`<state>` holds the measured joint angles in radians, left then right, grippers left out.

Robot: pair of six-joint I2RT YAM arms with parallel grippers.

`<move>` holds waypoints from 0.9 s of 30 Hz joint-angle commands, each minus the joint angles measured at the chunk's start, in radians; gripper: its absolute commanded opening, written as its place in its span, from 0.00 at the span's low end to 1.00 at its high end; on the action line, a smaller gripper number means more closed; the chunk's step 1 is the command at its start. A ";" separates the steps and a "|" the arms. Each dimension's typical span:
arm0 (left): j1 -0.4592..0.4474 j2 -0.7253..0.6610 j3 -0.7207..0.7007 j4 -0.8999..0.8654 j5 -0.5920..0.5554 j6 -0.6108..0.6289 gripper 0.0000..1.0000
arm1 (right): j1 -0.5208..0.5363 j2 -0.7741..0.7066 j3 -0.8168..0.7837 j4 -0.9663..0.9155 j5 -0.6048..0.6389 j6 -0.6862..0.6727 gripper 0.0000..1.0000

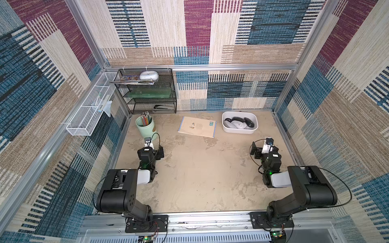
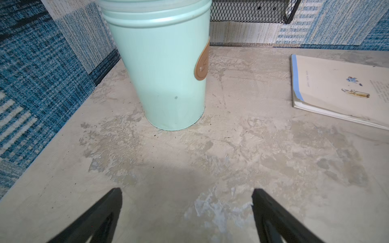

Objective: Take out the mouse from the storage box
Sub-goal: Move the storage box to the center of the board.

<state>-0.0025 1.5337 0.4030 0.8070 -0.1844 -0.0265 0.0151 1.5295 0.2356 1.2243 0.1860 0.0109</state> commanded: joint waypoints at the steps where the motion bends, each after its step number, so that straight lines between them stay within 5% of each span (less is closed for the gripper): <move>1: 0.001 -0.004 -0.001 0.027 0.002 -0.006 1.00 | 0.000 -0.003 0.002 0.028 0.000 0.001 0.99; 23: 0.000 -0.004 -0.002 0.031 0.002 -0.006 1.00 | 0.000 -0.014 -0.014 0.056 -0.037 -0.011 0.99; 25: -0.006 -0.031 -0.025 0.066 0.031 0.015 1.00 | 0.002 -0.073 -0.046 0.089 -0.120 -0.059 0.99; 27: -0.066 -0.129 -0.049 0.018 -0.004 0.069 1.00 | 0.014 -0.189 -0.022 -0.076 -0.118 -0.078 0.99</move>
<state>-0.0235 1.4807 0.3691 0.8055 -0.1864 -0.0212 0.0208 1.4216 0.1989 1.1969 0.1230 -0.0235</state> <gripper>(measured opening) 0.997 0.992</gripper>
